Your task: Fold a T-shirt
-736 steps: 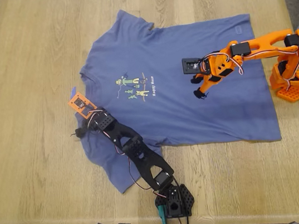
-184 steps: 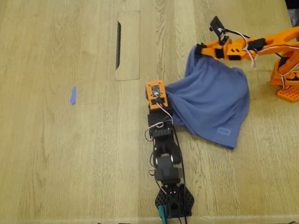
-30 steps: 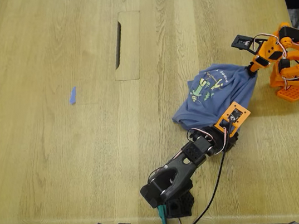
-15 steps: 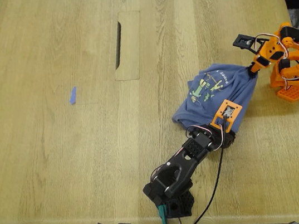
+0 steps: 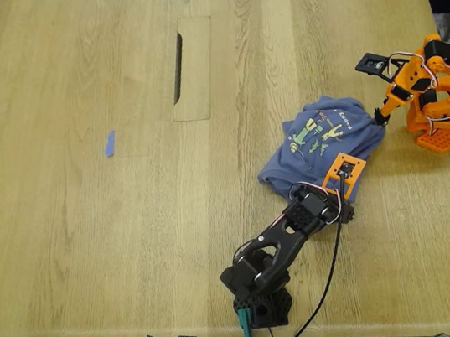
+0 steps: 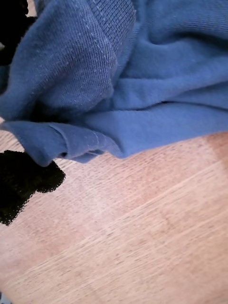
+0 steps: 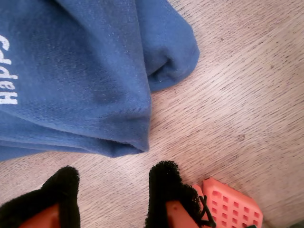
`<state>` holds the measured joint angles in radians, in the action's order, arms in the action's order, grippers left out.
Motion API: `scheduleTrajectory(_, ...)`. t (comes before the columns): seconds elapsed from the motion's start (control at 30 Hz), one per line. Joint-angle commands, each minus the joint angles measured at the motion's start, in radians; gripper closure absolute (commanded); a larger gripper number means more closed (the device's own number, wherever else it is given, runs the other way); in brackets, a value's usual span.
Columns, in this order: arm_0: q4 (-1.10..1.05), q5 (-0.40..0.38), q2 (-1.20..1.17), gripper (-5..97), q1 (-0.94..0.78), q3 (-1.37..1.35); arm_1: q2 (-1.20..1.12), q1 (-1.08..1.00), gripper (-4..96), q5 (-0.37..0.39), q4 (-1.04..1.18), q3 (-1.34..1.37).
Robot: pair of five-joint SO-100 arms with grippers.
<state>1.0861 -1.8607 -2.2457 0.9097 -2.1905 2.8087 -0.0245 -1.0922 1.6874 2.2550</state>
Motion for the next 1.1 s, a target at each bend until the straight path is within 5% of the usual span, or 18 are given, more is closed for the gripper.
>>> scheduleTrajectory(0.0, 0.083, -0.025, 0.002, 54, 0.012, 0.12, 0.0, 0.005, 65.1, 0.006, 0.003, -0.049)
scheduleTrajectory(0.23, 0.094, -0.124, 0.043, 29, 0.058, 0.167, -0.003, 0.005, 64.5, 0.008, 0.003, -0.054)
scheduleTrajectory(0.57, 0.229, -0.215, 0.115, 17, 0.074, 0.291, -0.034, -0.015, 65.1, 0.0, -0.002, -0.095)
scheduleTrajectory(0.87, 0.097, -0.057, 0.181, 17, -0.04, 0.328, -0.158, -0.015, 67.2, -0.015, -0.16, -0.15)
scheduleTrajectory(1.07, -0.049, 0.064, 0.222, 25, -0.204, 0.371, -0.377, 0.035, 79.0, -0.009, -0.325, -0.314)
